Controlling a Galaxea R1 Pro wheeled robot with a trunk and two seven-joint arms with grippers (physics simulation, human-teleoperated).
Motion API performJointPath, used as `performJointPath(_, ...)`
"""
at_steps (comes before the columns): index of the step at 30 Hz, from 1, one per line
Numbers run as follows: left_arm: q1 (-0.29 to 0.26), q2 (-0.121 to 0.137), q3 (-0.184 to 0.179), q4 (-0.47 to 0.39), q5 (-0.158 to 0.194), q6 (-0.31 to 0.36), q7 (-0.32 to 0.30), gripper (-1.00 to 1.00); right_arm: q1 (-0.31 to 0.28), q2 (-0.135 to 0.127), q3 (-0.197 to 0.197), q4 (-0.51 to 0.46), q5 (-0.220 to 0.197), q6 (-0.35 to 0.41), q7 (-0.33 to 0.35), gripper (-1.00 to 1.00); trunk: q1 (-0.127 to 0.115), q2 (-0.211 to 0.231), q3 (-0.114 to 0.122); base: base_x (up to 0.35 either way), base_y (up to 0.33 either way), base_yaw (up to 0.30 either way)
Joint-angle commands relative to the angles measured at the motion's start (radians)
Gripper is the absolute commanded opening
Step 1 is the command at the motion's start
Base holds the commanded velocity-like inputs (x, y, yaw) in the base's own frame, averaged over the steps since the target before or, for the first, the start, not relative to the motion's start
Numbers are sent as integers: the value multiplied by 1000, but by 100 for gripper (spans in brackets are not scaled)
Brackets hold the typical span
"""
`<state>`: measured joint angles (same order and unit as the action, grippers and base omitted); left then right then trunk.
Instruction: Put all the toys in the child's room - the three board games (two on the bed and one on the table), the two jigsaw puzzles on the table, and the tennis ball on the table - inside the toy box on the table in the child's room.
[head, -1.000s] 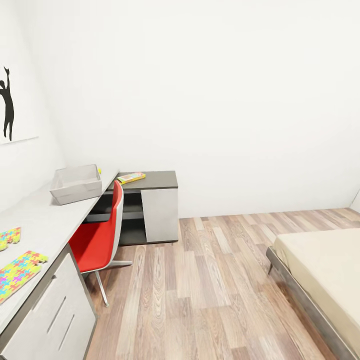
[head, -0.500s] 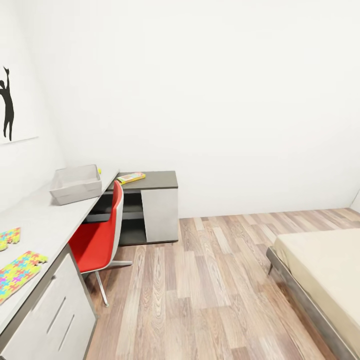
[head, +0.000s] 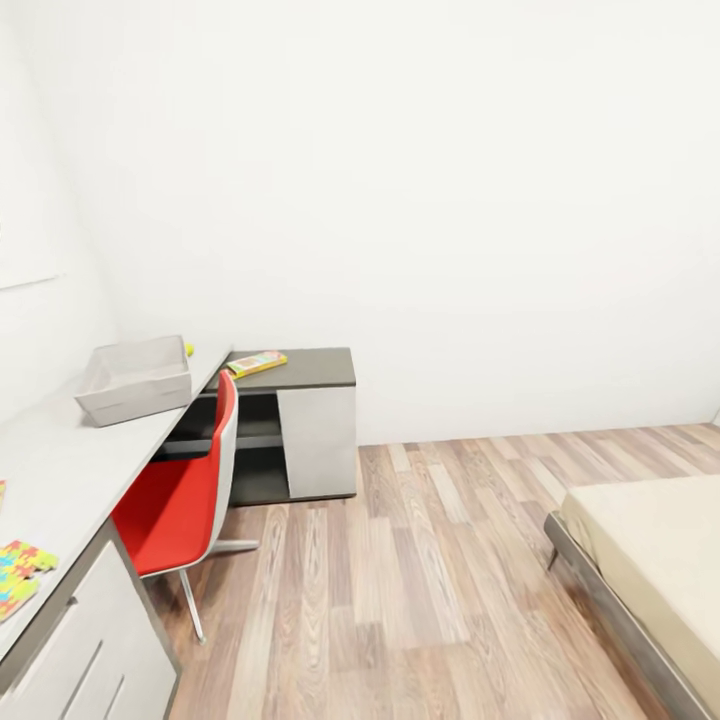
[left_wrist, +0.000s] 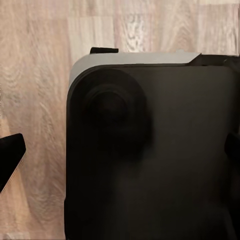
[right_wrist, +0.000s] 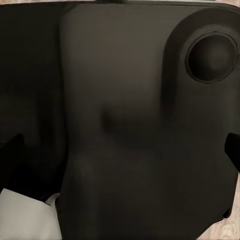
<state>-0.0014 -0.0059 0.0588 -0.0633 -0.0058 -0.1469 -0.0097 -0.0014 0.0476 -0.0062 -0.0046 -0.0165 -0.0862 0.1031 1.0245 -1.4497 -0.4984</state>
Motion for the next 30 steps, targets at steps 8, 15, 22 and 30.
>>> performJointPath(8, 0, 0, 6, -1, -1, -23, -1, 100, 0, 0, -2, 0, -3, -3, 3, 100, 1, 0, -1, 314, -1, 0)
performJointPath(15, -1, -1, 7, -11, -1, -30, -1, 100, 0, 2, -1, 0, -3, -3, 3, 100, 1, 0, -1, 288, -105, 118)
performJointPath(22, -2, -2, 6, -55, -2, -27, -1, 100, 0, 2, -1, 0, -3, -3, 3, 100, 1, 0, -1, 255, -195, 256)
performJointPath(30, -2, 0, 4, -76, -2, -31, 0, 100, 0, 3, -2, 0, -4, -2, 2, 100, 1, 0, -1, 207, -233, 278)
